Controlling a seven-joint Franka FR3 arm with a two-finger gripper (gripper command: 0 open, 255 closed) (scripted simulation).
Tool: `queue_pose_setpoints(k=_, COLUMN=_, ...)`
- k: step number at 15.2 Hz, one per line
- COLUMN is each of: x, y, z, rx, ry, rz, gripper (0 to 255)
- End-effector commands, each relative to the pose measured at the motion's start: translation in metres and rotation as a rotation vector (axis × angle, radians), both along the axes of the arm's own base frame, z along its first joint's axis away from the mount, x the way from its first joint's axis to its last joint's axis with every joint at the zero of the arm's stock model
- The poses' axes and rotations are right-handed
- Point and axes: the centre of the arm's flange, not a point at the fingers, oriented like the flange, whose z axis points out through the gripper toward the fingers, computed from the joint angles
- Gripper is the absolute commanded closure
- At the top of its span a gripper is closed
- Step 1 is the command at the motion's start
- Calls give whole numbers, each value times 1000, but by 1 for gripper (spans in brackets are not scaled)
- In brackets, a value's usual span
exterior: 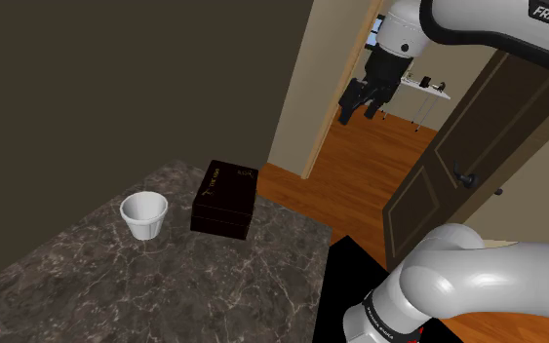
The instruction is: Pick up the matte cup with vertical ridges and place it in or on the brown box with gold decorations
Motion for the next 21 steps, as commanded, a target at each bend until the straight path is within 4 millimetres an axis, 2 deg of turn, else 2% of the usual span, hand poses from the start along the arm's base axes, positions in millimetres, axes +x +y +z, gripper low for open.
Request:
queue_pose_setpoints(k=1, x=0, y=0, z=0, rx=0, ry=0, rz=0, gripper=0)
queue_pose_setpoints(k=21, x=100, y=222, z=-114, rx=-12, ry=77, rz=2, gripper=0)
